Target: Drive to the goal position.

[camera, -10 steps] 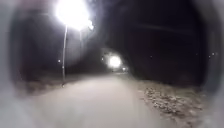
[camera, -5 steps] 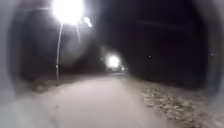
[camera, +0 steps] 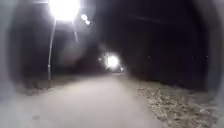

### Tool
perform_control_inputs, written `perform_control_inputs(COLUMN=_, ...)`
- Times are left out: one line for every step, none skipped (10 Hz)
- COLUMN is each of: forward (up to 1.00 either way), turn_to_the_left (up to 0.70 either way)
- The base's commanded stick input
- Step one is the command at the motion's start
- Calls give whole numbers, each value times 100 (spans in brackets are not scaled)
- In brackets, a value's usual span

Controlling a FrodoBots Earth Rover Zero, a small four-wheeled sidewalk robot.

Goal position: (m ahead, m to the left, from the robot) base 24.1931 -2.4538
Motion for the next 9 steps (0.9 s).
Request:
perform_control_inputs(forward=100, turn_to_the_left=30)
perform_control_inputs(forward=100, turn_to_the_left=36)
perform_control_inputs(forward=100, turn_to_the_left=16)
perform_control_inputs(forward=100, turn_to_the_left=2)
perform_control_inputs(forward=100, turn_to_the_left=0)
perform_control_inputs(forward=100, turn_to_the_left=0)
perform_control_inputs(forward=100, turn_to_the_left=0)
perform_control_inputs(forward=100, turn_to_the_left=0)
perform_control_inputs(forward=100, turn_to_the_left=0)
